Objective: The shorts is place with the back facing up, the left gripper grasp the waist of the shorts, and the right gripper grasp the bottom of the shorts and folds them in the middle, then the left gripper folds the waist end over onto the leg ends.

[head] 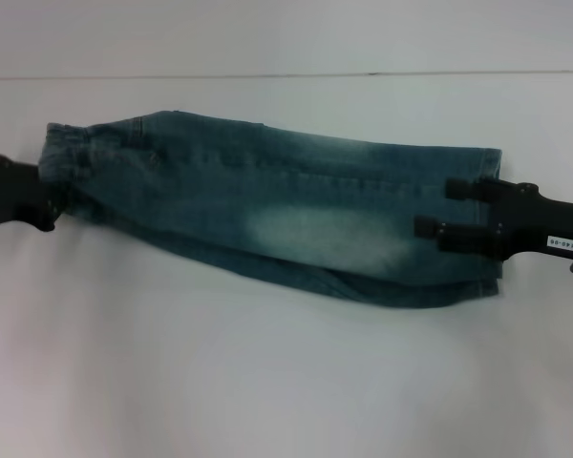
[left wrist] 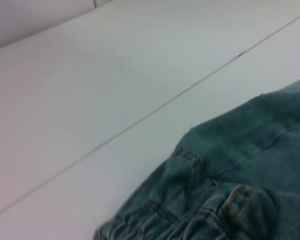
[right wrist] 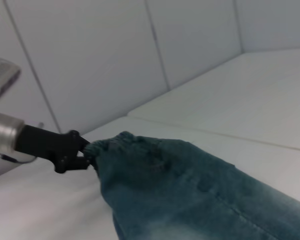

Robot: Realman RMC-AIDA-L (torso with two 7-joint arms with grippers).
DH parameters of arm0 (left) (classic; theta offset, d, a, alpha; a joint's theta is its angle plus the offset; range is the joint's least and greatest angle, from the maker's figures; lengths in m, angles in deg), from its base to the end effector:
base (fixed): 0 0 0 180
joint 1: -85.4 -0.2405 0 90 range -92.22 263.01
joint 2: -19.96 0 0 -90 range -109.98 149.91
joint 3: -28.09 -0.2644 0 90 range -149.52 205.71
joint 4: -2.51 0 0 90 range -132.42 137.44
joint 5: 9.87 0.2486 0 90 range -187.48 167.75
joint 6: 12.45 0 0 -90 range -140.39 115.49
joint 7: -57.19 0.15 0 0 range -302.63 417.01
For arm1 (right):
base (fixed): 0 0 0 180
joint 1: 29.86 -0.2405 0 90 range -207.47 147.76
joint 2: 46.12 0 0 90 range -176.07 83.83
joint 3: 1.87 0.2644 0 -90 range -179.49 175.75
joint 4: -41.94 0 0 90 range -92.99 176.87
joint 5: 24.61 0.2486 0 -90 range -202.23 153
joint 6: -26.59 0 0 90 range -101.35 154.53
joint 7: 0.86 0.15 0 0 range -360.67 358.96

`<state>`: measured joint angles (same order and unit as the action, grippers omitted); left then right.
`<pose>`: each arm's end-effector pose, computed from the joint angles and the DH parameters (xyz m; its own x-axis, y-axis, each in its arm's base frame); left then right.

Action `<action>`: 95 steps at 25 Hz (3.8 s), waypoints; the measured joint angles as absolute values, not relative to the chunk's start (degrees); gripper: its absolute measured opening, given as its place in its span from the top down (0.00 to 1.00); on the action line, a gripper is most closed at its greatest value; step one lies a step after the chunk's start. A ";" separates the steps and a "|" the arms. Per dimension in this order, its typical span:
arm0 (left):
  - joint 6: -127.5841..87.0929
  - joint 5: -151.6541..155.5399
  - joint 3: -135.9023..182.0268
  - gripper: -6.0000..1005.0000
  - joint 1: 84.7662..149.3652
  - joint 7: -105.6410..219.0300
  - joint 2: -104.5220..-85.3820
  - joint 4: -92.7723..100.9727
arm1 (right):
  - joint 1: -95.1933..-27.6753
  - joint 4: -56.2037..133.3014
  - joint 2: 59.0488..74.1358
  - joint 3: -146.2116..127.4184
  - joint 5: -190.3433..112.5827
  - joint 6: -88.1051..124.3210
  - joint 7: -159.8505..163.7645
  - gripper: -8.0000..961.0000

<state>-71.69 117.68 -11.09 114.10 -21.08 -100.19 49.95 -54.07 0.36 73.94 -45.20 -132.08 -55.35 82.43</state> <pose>-0.3519 0.4173 0.0373 0.9163 0.3532 0.1890 0.3844 -0.6426 -0.6627 0.3120 0.3628 -0.0003 0.7220 -0.3982 -0.5658 -0.5992 -0.7687 -0.2236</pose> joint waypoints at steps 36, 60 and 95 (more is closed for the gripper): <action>-107.00 136.10 -35.82 0.94 135.44 -69.66 -103.96 90.54 | -84.21 63.42 75.41 -22.34 -111.33 -12.29 4.02 0.99; -87.05 129.22 -60.40 0.94 141.31 -76.85 -104.66 72.84 | -47.61 17.22 72.14 -11.44 -136.09 -61.55 48.33 0.96; -84.29 78.44 -45.35 0.05 105.44 -21.76 -104.57 54.81 | -45.27 10.79 73.70 -14.62 -143.44 -76.81 52.18 0.90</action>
